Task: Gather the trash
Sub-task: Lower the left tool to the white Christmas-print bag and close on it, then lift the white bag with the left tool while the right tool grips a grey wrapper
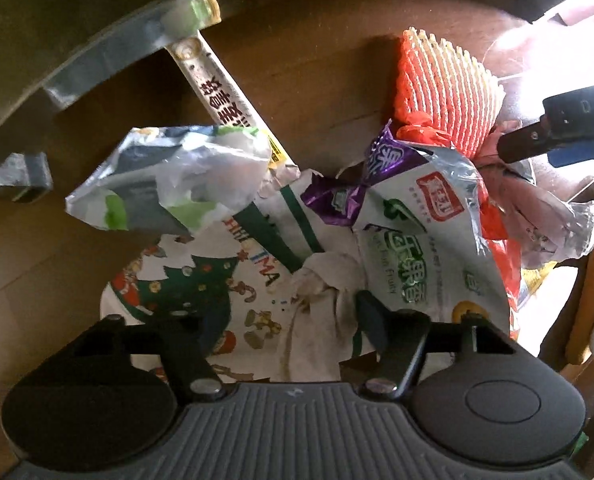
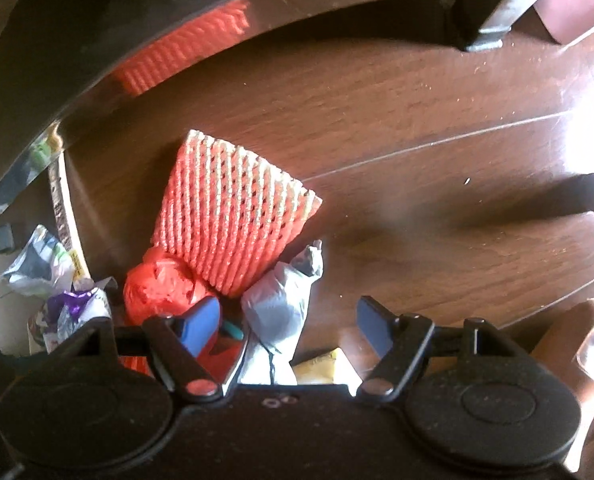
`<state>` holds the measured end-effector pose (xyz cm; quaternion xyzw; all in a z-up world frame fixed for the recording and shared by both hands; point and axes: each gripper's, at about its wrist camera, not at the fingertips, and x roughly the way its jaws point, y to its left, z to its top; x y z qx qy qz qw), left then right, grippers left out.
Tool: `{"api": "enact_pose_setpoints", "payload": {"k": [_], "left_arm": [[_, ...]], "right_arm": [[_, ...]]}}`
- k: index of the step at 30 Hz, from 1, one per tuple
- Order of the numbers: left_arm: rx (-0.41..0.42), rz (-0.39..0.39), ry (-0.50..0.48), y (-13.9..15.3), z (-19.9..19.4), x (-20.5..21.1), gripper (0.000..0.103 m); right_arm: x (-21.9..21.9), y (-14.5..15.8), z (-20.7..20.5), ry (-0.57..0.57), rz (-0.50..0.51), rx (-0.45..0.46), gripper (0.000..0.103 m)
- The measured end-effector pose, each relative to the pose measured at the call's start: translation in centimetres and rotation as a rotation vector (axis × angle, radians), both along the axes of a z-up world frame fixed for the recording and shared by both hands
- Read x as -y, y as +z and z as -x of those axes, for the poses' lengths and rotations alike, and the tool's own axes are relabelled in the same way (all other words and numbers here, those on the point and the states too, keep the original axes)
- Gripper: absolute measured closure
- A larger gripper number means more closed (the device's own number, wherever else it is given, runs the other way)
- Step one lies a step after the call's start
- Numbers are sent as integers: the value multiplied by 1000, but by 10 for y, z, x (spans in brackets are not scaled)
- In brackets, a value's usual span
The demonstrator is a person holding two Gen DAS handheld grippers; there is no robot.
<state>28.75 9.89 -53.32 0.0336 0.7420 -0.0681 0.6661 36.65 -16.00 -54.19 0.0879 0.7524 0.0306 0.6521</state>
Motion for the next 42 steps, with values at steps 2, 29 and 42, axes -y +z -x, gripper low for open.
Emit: {"api": "enact_pose_setpoints", "payload": {"k": [2,29,42], "left_arm": [[-6,19,1,-3,0,1,38],[-32,40,4,36,-2,-6,87],[205,112,52,197,18,11,87]], "right_arm": [[0,-4,0,-8,-6,-3,29],[-10,40,10,2,35,-3,73],[12,216,47,107,-4,229,73]]}}
